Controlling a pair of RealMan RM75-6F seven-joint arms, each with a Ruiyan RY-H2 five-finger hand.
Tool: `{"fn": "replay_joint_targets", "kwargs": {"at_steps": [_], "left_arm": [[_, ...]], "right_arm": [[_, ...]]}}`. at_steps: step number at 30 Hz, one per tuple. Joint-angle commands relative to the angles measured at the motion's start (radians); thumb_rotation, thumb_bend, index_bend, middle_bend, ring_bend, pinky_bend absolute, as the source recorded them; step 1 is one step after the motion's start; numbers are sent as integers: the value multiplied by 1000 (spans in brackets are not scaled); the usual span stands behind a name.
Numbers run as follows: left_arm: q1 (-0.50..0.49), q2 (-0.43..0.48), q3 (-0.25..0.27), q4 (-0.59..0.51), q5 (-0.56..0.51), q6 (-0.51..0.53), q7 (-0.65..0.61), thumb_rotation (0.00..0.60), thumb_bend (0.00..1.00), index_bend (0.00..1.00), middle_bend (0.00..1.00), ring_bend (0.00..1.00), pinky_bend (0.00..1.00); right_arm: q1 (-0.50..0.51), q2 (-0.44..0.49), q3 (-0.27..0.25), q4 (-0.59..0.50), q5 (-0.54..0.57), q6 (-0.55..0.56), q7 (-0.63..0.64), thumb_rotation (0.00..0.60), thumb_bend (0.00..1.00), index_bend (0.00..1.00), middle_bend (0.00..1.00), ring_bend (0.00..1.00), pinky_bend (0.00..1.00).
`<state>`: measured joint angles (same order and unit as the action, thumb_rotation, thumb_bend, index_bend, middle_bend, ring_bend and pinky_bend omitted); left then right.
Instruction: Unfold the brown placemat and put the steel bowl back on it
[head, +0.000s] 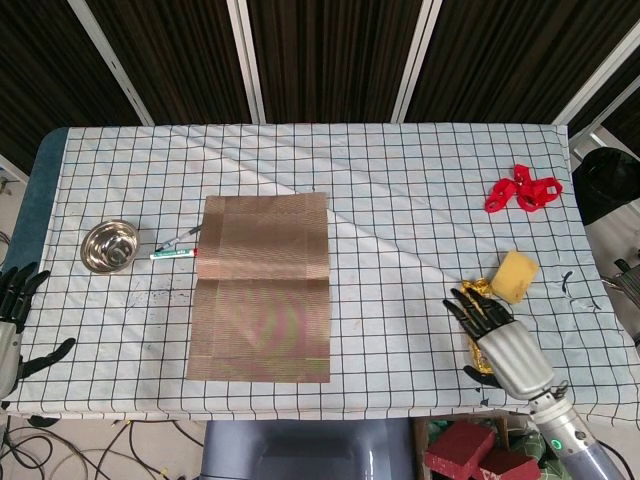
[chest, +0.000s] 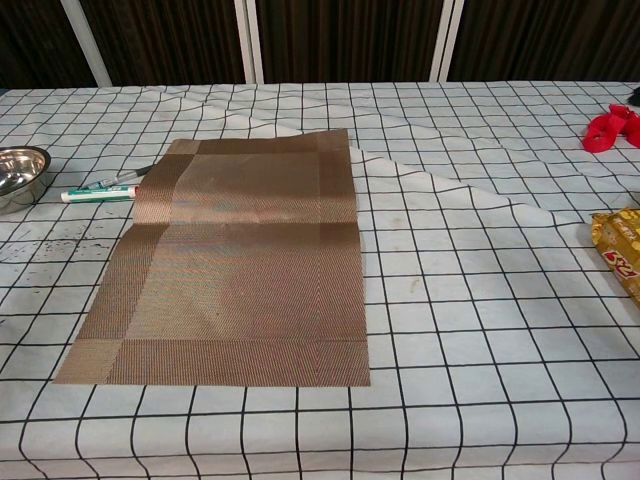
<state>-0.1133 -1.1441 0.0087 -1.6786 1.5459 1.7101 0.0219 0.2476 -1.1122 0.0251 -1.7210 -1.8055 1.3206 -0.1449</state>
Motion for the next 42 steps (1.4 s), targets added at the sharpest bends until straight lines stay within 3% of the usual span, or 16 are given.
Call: {"fn": "replay_joint_targets", "kwargs": {"at_steps": [1, 6, 13, 31, 42], "left_arm": [[2, -5, -8, 9, -3, -4, -9, 600, 102, 100, 49, 0, 0], [5, -12, -27, 22, -13, -11, -30, 600, 102, 87, 44, 0, 0], [10, -17, -52, 35, -25, -25, -57, 600, 102, 78, 41, 0, 0], [22, -21, -95, 44, -41, -40, -78, 600, 102, 41, 31, 0, 0], [25, -18, -116, 46, -60, -54, -94, 600, 102, 38, 29, 0, 0]], "right_arm": [[66, -67, 8, -35, -19, -90, -64, 600, 25, 53, 0, 0, 175], [125, -148, 6, -50, -8, -194, -129, 600, 0, 53, 0, 0, 175], [206, -264, 6, 17, -8, -280, -154, 600, 0, 80, 0, 0, 175], [249, -473, -1, 110, 111, -319, -177, 600, 0, 86, 0, 0, 175], [269, -551, 4, 167, 166, -324, -178, 600, 0, 86, 0, 0, 175]]}}
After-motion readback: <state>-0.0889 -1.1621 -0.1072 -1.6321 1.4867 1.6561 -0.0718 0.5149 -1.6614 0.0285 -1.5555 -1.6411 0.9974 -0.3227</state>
